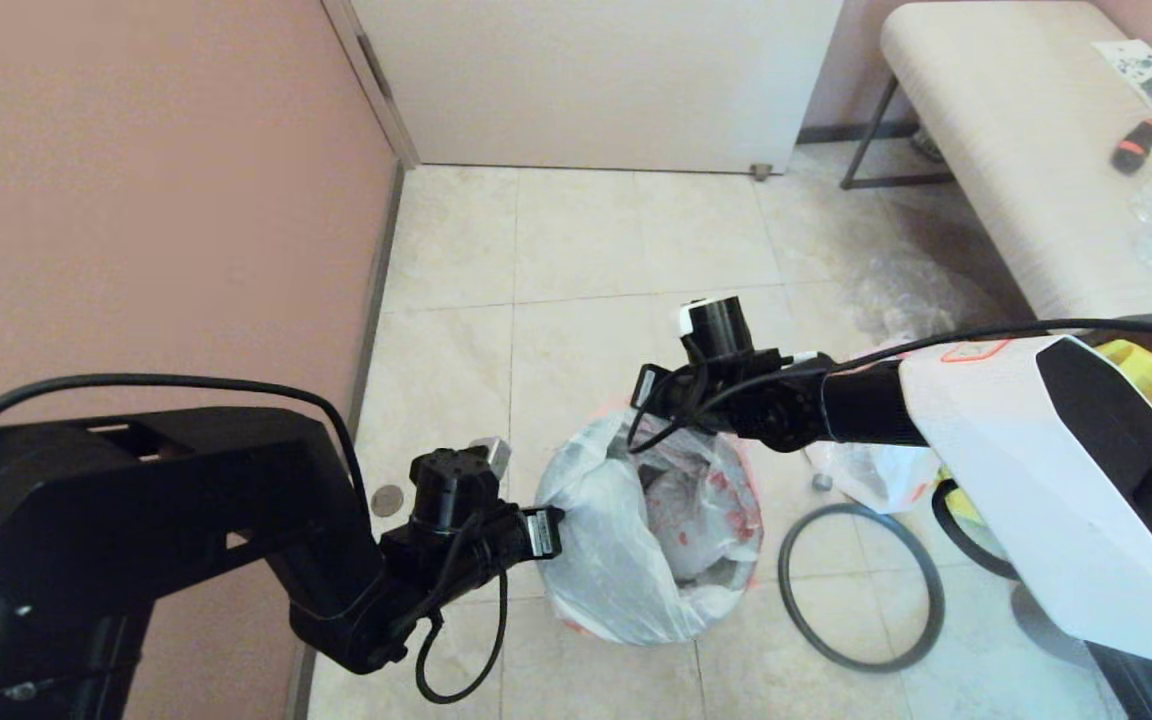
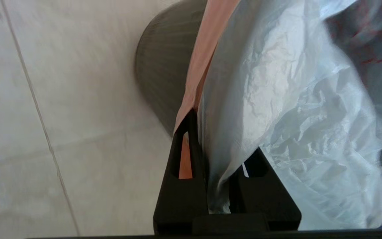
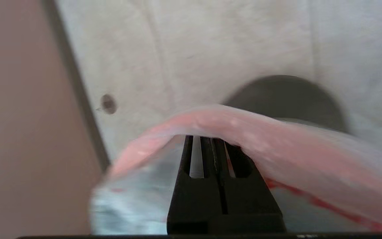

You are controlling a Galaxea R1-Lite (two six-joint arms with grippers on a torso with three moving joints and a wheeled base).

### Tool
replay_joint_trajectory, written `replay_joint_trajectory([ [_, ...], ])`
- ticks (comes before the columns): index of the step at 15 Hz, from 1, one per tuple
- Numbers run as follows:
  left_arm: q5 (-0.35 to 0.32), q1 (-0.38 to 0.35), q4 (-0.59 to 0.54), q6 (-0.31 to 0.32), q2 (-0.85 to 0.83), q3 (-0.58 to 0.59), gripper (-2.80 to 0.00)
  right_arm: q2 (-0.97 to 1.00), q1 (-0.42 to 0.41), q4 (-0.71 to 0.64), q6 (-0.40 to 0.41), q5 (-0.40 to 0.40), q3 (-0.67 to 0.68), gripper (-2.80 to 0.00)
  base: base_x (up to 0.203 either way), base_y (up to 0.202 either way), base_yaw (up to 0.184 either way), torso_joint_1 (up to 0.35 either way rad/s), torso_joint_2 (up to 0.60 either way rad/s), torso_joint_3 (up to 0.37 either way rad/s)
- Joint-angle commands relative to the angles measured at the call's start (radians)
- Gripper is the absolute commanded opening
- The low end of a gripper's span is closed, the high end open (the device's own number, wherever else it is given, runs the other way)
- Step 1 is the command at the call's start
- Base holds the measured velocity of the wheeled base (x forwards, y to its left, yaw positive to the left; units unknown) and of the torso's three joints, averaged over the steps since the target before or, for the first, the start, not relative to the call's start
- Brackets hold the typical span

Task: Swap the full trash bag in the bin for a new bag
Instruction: Put the new garbage bag on the trash can

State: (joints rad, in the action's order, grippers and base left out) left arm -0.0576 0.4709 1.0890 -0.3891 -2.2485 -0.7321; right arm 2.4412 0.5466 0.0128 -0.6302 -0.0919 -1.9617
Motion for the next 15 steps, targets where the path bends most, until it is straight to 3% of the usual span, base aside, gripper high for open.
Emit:
replay_joint_trajectory([
  [1,0.001,-0.020,0.035,-0.005,-0.014,0.000,-2.80,0.014,-0.030,-0.014,-0.004,0.000,0.003,-2.80,0.000,0.000,0.000,0.000,0.00,0.000],
  [10,0.002,-0.048,0.018,-0.017,-0.013,-0.023,-2.80,-0.076,-0.094,-0.113,-0.011,-0.019,0.052,-2.80,0.000,0.000,0.000,0.000,0.00,0.000],
  [15,0.040,-0.046,-0.047,-0.008,-0.032,-0.062,-2.80,-0.134,-0.019,-0.167,-0.060,-0.129,0.176,-2.80,0.000,0.000,0.000,0.000,0.00,0.000],
])
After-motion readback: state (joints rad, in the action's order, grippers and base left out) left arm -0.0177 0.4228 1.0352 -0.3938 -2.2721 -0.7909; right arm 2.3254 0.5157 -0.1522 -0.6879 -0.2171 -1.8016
